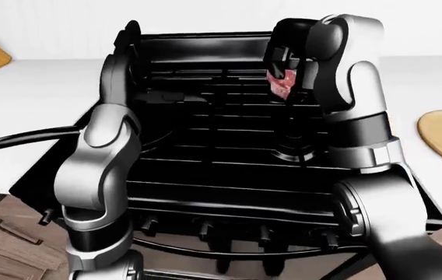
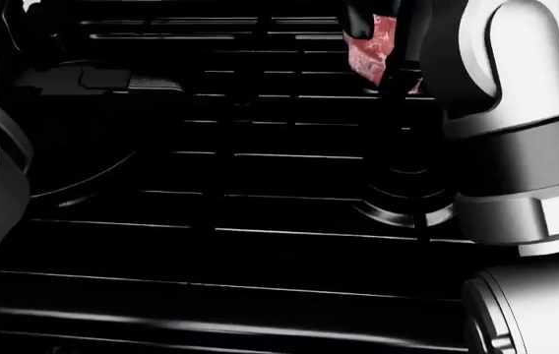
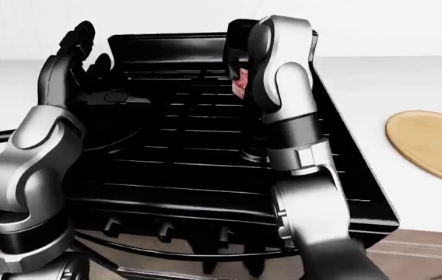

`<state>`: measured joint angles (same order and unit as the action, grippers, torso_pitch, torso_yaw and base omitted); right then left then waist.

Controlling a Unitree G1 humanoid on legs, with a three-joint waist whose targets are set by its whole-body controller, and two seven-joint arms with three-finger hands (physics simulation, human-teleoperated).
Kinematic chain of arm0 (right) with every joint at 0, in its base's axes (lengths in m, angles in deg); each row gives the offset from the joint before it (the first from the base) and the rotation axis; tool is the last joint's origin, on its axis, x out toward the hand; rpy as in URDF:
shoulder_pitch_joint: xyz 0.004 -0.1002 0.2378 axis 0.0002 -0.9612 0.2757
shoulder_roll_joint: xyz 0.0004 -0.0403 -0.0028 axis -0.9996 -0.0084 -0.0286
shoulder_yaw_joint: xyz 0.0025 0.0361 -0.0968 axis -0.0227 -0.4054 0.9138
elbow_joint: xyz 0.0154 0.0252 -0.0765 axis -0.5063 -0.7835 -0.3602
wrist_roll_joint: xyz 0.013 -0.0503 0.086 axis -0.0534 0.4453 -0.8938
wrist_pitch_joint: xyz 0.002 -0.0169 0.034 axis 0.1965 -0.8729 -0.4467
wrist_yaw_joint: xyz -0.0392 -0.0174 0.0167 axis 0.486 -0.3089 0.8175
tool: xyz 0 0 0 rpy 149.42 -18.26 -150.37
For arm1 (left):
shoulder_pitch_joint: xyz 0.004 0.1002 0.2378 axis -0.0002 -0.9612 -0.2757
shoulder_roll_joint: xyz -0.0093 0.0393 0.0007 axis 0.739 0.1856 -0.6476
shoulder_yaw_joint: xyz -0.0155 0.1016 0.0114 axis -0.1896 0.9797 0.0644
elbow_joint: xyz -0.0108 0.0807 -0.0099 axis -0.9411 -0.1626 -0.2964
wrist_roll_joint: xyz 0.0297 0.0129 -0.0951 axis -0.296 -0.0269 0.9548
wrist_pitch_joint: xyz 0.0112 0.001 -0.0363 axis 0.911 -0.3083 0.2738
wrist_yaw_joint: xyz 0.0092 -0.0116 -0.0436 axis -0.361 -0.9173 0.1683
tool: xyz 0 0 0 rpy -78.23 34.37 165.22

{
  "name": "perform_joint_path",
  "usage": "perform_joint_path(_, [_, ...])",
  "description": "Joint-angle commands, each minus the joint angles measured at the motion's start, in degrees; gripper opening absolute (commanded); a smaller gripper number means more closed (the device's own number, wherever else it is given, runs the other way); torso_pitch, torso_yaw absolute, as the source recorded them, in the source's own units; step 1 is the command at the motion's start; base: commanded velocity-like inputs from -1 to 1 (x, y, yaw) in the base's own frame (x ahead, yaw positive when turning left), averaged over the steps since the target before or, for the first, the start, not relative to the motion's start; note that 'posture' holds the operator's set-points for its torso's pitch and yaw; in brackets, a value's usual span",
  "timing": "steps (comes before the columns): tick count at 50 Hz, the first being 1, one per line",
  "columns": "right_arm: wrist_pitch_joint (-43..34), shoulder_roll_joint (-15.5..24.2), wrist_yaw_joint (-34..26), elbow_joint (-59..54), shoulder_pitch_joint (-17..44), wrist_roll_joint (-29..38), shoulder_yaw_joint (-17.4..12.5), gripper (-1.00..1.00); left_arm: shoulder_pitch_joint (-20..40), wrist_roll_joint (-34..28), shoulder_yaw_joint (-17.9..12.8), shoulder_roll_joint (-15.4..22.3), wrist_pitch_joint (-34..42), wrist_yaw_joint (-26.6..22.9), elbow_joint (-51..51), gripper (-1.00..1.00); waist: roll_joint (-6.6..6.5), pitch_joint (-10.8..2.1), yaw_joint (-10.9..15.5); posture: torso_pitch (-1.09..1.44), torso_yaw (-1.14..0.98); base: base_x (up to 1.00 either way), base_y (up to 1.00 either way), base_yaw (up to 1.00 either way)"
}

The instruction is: Pick the steak from the plate and place it in the pan.

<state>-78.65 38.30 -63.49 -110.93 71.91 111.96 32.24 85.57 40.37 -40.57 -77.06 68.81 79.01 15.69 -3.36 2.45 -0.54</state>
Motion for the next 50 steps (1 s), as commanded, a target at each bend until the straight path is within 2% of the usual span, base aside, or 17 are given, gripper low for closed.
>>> perform_joint_path(1, [0.0, 1.3, 1.9, 2.9, 2.8, 1.1, -1.3, -1.00, 2.0, 0.2, 0.2, 0.2, -1.9, -0.3, 1.9, 1.00, 0.29, -1.87, -0.4, 0.00, 0.00, 0.00, 0.55, 0.00])
perform_joint_path(4, [0.0, 1.3, 1.8, 3.1, 2.8, 1.1, -1.3, -1.00, 2.1, 0.2, 0.1, 0.2, -1.8, -0.2, 2.0, 1.00, 1.74, -1.27, -0.4, 0.00, 0.00, 0.00, 0.55, 0.00])
perform_joint_path(11, [0.1, 1.3, 2.0, 2.4, 3.3, 1.0, -1.3, -1.00, 1.8, 0.2, 0.1, 0.2, -2.1, -0.4, 2.1, 1.00, 4.88, -1.64, -0.1, 0.00, 0.00, 0.00, 0.55, 0.00])
perform_joint_path(13, [0.1, 1.3, 2.2, 2.2, 3.4, 0.9, -1.3, -1.00, 1.8, 0.1, 0.1, 0.2, -2.3, -0.4, 1.9, 1.00, 4.08, -1.93, -0.3, 0.00, 0.00, 0.00, 0.55, 0.00])
perform_joint_path(14, [0.1, 1.3, 2.2, 2.1, 3.4, 0.9, -1.3, -1.00, 1.7, 0.1, 0.1, 0.2, -2.4, -0.5, 1.9, 1.00, 5.42, -2.09, 0.0, 0.00, 0.00, 0.00, 0.55, 0.00])
perform_joint_path(17, [0.1, 1.3, 2.3, 2.1, 3.4, 0.8, -1.3, -1.00, 2.1, 0.2, 0.1, 0.3, -1.8, -0.4, 2.1, 1.00, 5.66, -2.73, 0.1, 0.00, 0.00, 0.00, 0.55, 0.00])
perform_joint_path(21, [0.0, 1.3, 2.3, 2.2, 3.4, 0.8, -1.3, -1.00, 2.2, 0.3, 0.0, 0.3, -1.3, -0.3, 2.4, 1.00, 2.54, -1.05, 0.1, 0.00, 0.00, 0.00, 0.53, 0.00])
perform_joint_path(22, [0.0, 1.3, 2.3, 2.3, 3.3, 0.8, -1.2, -1.00, 2.2, 0.3, 0.0, 0.3, -1.3, -0.3, 2.4, 1.00, 0.61, -1.30, -0.1, 0.00, 0.00, 0.00, 0.48, 0.00])
perform_joint_path(23, [0.0, 1.2, 2.4, 2.3, 3.2, 0.8, -1.2, -1.00, 2.2, 0.3, 0.0, 0.3, -1.4, -0.4, 2.4, 1.00, -2.71, -2.15, -0.2, 0.00, 0.00, 0.00, 0.45, 0.00])
perform_joint_path(24, [0.1, 1.2, 2.4, 2.3, 3.2, 0.7, -1.3, -1.00, 2.2, 0.3, 0.0, 0.3, -1.3, -0.3, 2.4, 1.00, -2.96, -3.29, -0.3, 0.00, 0.00, 0.00, 0.44, 0.00])
perform_joint_path(25, [0.0, 1.2, 2.4, 2.3, 3.2, 0.7, -1.3, -1.00, 2.3, 0.3, 0.0, 0.3, -1.2, -0.3, 2.5, 1.00, -2.18, -1.81, 0.0, 0.00, 0.00, 0.00, 0.44, 0.00])
perform_joint_path(28, [-0.1, 1.2, 2.2, 2.4, 3.2, 0.6, -1.3, -1.00, 2.2, 0.2, 0.1, 0.3, -1.4, -0.3, 2.4, 1.00, -0.42, -0.98, 0.2, 0.00, 0.00, 0.00, 0.18, 0.00])
perform_joint_path(41, [0.1, 1.4, 3.4, 1.9, 3.2, 0.4, -1.3, -1.00, 1.9, -0.2, 0.4, 0.1, -2.3, -0.6, 2.0, 1.00, 2.42, 0.35, 0.5, 0.00, 0.00, 0.00, 0.00, 0.00])
perform_joint_path(46, [0.2, 1.3, 3.6, 1.8, 3.2, 0.3, -1.3, -1.00, 1.7, -0.4, 0.4, 0.1, -2.5, -0.8, 2.0, 1.00, 5.96, -0.20, 1.7, 0.00, 0.00, 0.00, 0.00, 0.00])
perform_joint_path(47, [0.0, 1.3, 3.6, 1.9, 3.2, 0.3, -1.3, -1.00, 1.7, -0.4, 0.4, 0.1, -2.5, -0.8, 2.0, 1.00, 4.33, -0.03, 1.7, 0.00, 0.00, 0.00, 0.00, 0.00])
perform_joint_path(49, [0.0, 1.3, 3.6, 2.0, 3.2, 0.4, -1.3, -1.00, 1.5, -0.5, 0.4, 0.1, -2.7, -0.9, 1.9, 1.00, 3.95, -0.61, 1.4, 0.00, 0.00, 0.00, 0.00, 0.00])
perform_joint_path(50, [0.0, 1.3, 3.8, 1.9, 3.2, 0.4, -1.3, -1.00, 1.5, -0.6, 0.4, 0.1, -2.8, -0.9, 1.9, 1.00, 3.75, -2.13, 1.1, 0.00, 0.00, 0.00, 0.17, 0.00])
